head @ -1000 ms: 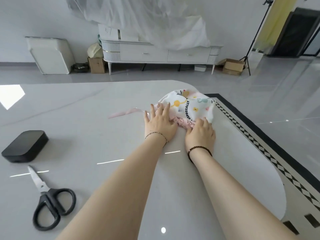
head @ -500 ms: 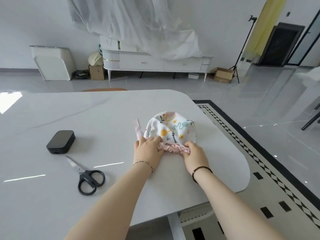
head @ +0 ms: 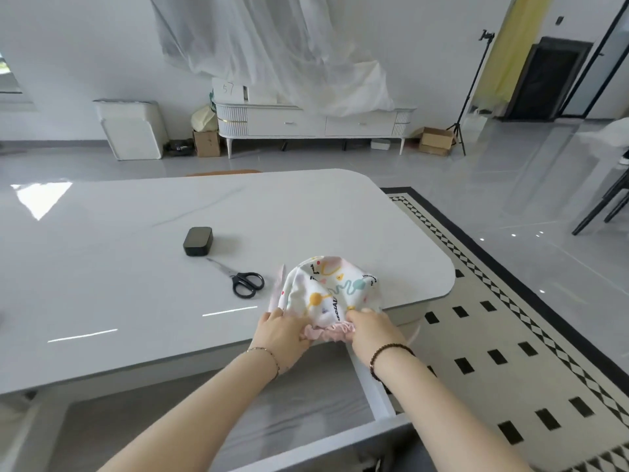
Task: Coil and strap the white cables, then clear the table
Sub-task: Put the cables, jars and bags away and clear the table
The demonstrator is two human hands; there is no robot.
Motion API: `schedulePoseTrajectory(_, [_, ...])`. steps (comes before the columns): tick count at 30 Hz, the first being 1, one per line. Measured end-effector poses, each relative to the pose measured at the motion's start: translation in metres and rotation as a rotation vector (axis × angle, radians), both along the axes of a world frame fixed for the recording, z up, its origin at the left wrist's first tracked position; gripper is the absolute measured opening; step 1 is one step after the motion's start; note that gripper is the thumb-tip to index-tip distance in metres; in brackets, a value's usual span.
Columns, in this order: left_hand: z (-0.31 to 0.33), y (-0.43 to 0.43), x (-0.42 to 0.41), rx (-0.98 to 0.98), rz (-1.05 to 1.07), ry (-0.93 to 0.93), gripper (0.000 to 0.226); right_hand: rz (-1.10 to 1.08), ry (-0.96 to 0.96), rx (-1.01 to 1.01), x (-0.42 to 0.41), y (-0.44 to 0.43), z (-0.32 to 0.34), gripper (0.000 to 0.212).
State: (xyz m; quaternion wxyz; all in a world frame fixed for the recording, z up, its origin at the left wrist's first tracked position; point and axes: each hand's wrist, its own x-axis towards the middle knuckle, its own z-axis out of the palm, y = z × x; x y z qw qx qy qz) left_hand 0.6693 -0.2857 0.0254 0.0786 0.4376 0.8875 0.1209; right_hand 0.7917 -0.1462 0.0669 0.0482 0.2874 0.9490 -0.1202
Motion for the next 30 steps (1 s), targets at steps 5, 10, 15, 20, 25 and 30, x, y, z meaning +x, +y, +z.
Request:
schedulePoseTrajectory(5, [0.013,-0.107,0.03,0.132,-0.109,-0.159,0.022,0.261,-0.005,-0.112,0.035,-0.056,0.014,0.009])
schedulePoseTrajectory(10, [0.028,-0.163,0.055,0.108,-0.101,-0.329,0.036,0.346,-0.195,-0.181,0.048,-0.084,0.018,0.014])
schedulePoseTrajectory(15, [0.022,-0.164,0.067,0.143,-0.049,-0.29,0.057,0.316,-0.215,-0.231,0.055,-0.087,0.021,0.032])
schedulePoseTrajectory(20, [0.017,-0.143,0.049,-0.001,0.036,-0.179,0.061,0.326,-0.23,-0.233,0.053,-0.075,0.03,0.033])
schedulePoseTrajectory(25, [0.019,-0.135,0.045,-0.164,0.044,-0.195,0.024,0.325,-0.273,-0.312,0.058,-0.066,0.04,0.02])
schedulePoseTrajectory(30, [0.017,-0.127,0.043,-0.2,0.128,-0.365,0.02,0.249,-0.305,-0.318,0.064,-0.055,0.035,0.01])
